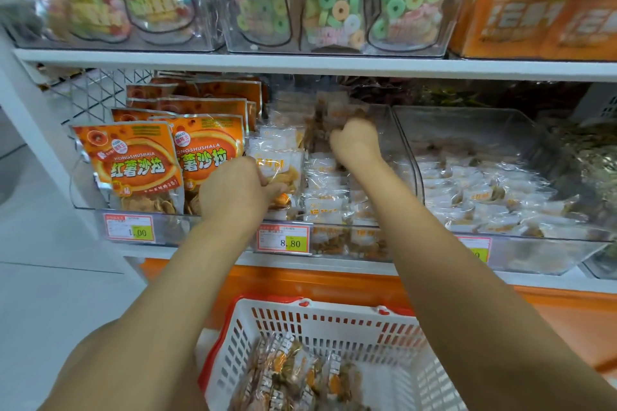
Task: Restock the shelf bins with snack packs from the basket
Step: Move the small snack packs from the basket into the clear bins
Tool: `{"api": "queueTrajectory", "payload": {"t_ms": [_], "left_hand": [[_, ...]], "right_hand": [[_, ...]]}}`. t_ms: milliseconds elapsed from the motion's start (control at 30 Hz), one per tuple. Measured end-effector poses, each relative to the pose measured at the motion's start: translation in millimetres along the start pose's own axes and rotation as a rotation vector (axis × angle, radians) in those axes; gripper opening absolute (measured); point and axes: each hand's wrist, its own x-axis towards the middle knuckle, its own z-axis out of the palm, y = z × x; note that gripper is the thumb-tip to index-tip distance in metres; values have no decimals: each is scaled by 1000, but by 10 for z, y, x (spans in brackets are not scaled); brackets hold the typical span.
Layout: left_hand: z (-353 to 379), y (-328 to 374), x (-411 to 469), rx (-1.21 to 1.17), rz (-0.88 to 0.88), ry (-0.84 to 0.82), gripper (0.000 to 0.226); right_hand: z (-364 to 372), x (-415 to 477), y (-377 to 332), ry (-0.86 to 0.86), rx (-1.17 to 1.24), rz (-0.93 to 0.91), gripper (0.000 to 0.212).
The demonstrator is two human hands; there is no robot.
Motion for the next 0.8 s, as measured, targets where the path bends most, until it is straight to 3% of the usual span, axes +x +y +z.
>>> {"api": "queueTrajectory", "payload": {"t_ms": [100, 367, 633, 733, 800], "left_hand": [[-10, -100, -24, -39, -9, -11, 35], [17, -245, -187, 69, 31, -48, 16], [52, -356, -284, -82, 91, -33, 12], [35, -359, -289, -144, 168, -17, 16], [43, -336, -270, -188, 223, -24, 18]], "right_hand": [[-76, -286, 53, 118, 142, -38, 34], [-190, -1088, 312, -1, 365, -129, 14], [-222, -816, 315, 43, 168, -95, 36], [-198, -494, 236, -12, 86, 37, 48], [-160, -322, 229, -28, 29, 105, 41]]}}
